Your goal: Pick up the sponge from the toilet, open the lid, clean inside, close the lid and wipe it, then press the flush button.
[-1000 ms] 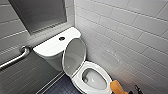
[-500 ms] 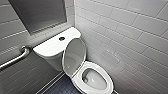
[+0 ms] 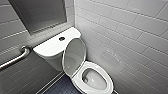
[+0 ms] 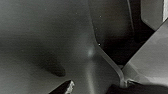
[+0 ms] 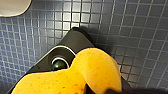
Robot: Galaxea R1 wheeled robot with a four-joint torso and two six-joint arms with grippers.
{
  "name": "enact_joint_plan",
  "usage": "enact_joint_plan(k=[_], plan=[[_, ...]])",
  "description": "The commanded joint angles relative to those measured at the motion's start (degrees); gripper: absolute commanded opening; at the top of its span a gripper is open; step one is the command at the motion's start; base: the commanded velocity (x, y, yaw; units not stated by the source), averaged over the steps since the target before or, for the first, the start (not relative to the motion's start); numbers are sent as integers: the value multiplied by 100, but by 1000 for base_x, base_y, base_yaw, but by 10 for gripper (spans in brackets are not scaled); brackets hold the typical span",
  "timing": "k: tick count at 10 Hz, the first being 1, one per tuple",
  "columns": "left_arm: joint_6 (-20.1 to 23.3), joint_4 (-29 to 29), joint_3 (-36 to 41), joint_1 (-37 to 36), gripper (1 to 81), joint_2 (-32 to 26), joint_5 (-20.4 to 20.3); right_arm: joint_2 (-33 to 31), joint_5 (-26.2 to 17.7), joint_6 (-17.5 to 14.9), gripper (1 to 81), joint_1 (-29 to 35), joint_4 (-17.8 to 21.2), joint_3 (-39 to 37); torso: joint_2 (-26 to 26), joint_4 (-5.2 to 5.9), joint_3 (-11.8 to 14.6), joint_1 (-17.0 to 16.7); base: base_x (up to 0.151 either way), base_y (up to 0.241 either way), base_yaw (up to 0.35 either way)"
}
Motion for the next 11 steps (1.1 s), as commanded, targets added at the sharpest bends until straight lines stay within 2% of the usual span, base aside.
enact_joint_plan(k=[1, 2, 4, 5, 6, 7, 8, 9, 11], plan=[[-33, 39, 85, -19, 811, -42, 80, -113, 244, -68, 10, -507, -1215, -98, 0, 0, 0, 0, 0, 0, 0], [-33, 39, 85, -38, 811, -59, 71, -78, 349, -67, 10, -684, -1338, -133, 573, 0, 0, -369, 0, 0, 0], [-33, 39, 85, -90, 811, -68, 71, 158, 550, -68, 10, -921, -1391, -465, 625, 0, 2, -404, 0, 0, 0], [-33, 39, 85, -99, 811, -68, 71, 212, 682, -67, 10, -957, -1383, -572, 181, 0, 2, -120, 0, 0, 0], [-33, 39, 85, -108, 811, -77, 71, 230, 762, -67, 10, -966, -1383, -599, 378, 0, 2, -247, 0, 0, 0], [-33, 39, 85, -125, 811, -85, 71, 239, 771, -67, 10, -975, -1383, -608, 502, 0, 184, -326, 0, 0, 0], [-33, 39, 85, -134, 811, -86, 71, 257, 771, -67, 10, -983, -1383, -617, 537, 0, 590, -348, 0, 0, 0], [-33, 39, 85, -135, 811, -94, 71, 283, 771, -67, 10, -975, -1400, -634, 575, 15, 68, -365, 0, 0, 0], [-33, 39, 85, -135, 811, -86, 71, 458, 763, -67, 10, -992, -1418, -870, 607, 24, 277, -398, 0, 0, 0]])
